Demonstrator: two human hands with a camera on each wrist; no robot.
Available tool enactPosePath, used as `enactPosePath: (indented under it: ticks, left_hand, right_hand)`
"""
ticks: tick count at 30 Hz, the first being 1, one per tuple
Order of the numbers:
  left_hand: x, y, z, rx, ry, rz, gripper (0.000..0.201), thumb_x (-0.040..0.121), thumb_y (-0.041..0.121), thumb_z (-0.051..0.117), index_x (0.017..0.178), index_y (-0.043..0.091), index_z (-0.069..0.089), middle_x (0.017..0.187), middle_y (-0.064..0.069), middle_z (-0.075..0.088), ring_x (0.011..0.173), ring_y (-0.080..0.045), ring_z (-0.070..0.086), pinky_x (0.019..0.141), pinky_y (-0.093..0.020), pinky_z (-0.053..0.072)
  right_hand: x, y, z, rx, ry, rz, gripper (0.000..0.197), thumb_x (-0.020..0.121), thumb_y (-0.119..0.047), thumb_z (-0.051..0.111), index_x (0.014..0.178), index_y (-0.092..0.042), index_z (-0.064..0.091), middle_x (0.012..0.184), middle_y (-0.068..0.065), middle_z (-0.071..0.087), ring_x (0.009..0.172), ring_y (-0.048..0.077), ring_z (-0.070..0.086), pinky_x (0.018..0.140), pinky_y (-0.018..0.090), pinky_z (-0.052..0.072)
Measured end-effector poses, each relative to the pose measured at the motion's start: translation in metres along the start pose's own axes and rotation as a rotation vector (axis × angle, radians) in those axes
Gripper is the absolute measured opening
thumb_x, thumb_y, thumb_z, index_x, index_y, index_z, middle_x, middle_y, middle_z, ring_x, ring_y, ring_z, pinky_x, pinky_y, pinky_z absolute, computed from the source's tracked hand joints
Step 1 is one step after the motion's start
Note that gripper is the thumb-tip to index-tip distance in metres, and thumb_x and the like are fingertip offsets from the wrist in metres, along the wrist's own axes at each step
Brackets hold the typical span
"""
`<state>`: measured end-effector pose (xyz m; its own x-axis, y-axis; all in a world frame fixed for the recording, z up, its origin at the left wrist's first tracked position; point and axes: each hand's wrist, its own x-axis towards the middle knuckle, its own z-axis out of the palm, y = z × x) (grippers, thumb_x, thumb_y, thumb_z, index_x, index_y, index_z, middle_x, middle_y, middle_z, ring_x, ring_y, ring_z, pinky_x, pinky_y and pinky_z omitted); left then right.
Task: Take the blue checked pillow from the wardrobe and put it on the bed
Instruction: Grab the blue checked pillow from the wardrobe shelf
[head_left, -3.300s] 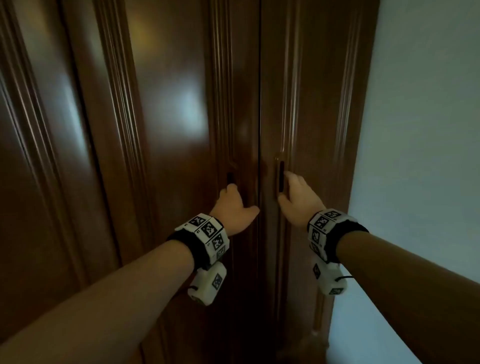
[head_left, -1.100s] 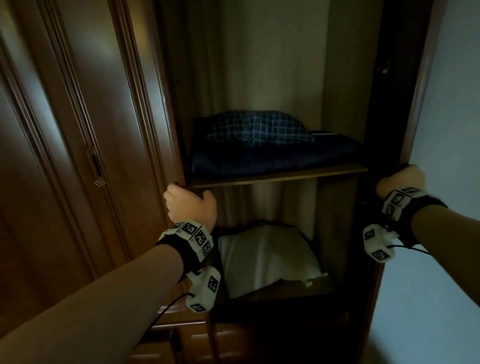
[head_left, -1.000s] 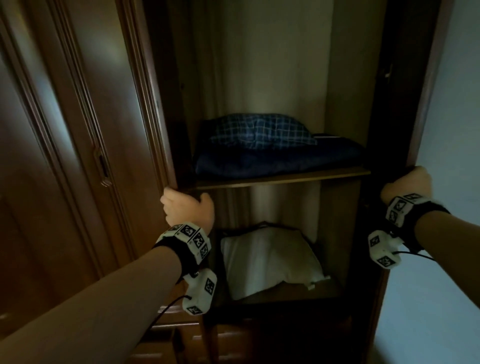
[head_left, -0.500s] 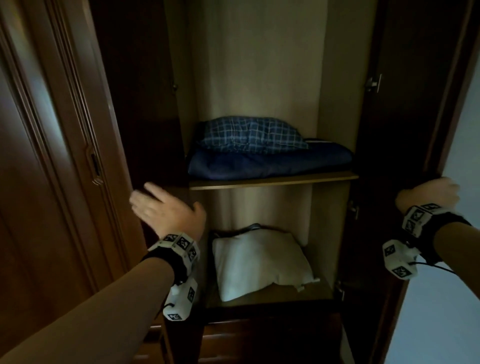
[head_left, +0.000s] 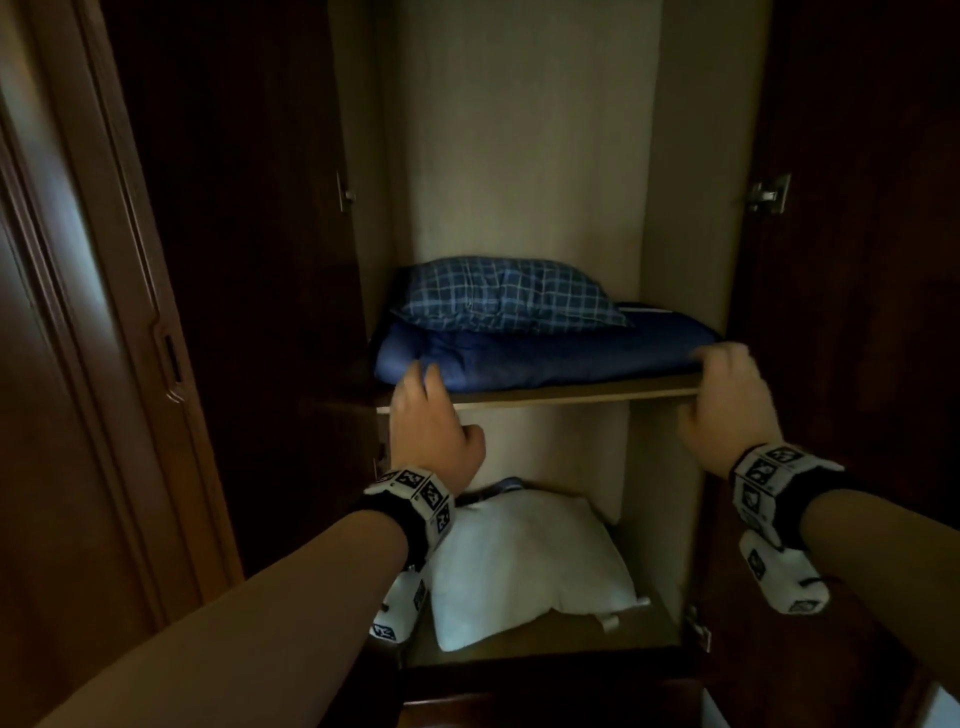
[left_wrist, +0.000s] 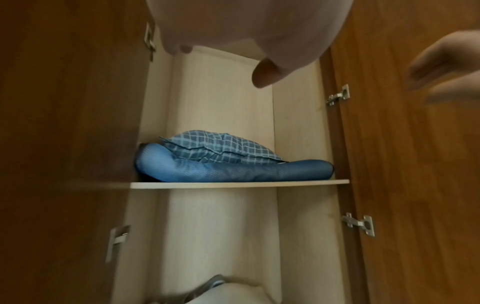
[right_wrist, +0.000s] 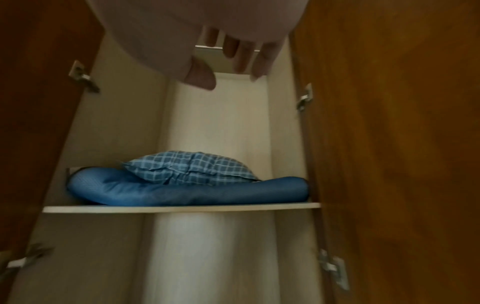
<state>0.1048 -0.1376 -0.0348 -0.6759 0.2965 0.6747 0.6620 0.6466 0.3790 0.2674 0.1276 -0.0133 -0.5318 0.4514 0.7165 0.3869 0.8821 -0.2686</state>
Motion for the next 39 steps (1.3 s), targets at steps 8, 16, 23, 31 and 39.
enactPosePath:
  ticks: [8, 16, 23, 31, 39]
  left_hand:
    - [0.072, -0.031, 0.048, -0.108, -0.077, 0.079, 0.075, 0.082, 0.023, 0.063, 0.147, 0.007, 0.031, 0.16, -0.017, 0.024, 0.145, -0.036, 0.026, 0.118, -0.047, 0.031]
    - [0.155, -0.045, 0.113, -0.08, -0.152, 0.061, 0.08, 0.083, 0.031, 0.064, 0.15, 0.006, 0.026, 0.161, -0.019, 0.018, 0.145, -0.038, 0.022, 0.118, -0.049, 0.027]
    - [0.243, -0.049, 0.186, 0.081, -0.155, 0.061, 0.082, 0.08, 0.039, 0.068, 0.146, 0.007, 0.031, 0.157, -0.019, 0.025, 0.143, -0.037, 0.026, 0.117, -0.046, 0.029]
    - [0.371, -0.056, 0.25, 0.191, -0.24, -0.076, 0.082, 0.08, 0.051, 0.066, 0.142, 0.006, 0.035, 0.145, -0.017, 0.037, 0.134, -0.038, 0.035, 0.111, -0.049, 0.035]
    - [0.453, -0.067, 0.321, 0.438, -0.275, -0.021, 0.105, 0.069, 0.058, 0.075, 0.151, 0.015, 0.025, 0.161, -0.016, 0.02, 0.148, -0.038, 0.016, 0.121, -0.056, 0.016]
  right_hand:
    - [0.057, -0.045, 0.078, 0.112, -0.116, -0.031, 0.059, 0.081, -0.005, 0.064, 0.135, -0.002, 0.041, 0.132, 0.019, 0.041, 0.115, 0.038, 0.05, 0.083, 0.044, 0.052]
    - [0.134, -0.07, 0.149, 0.095, -0.208, -0.029, 0.077, 0.084, -0.016, 0.067, 0.148, -0.007, 0.026, 0.147, 0.016, 0.033, 0.132, 0.035, 0.04, 0.101, 0.048, 0.046]
    - [0.238, -0.063, 0.225, 0.03, -0.287, -0.154, 0.098, 0.08, -0.03, 0.076, 0.155, -0.011, 0.015, 0.154, 0.016, 0.027, 0.138, 0.033, 0.033, 0.111, 0.045, 0.037]
    - [0.367, -0.036, 0.318, -0.093, -0.462, -0.261, 0.118, 0.069, -0.043, 0.084, 0.156, -0.017, 0.007, 0.158, 0.014, 0.02, 0.141, 0.033, 0.029, 0.111, 0.049, 0.038]
    - [0.441, -0.034, 0.393, -0.257, -0.597, -0.304, 0.134, 0.063, -0.053, 0.086, 0.158, -0.023, -0.004, 0.165, 0.012, 0.005, 0.15, 0.04, 0.0, 0.119, 0.061, 0.007]
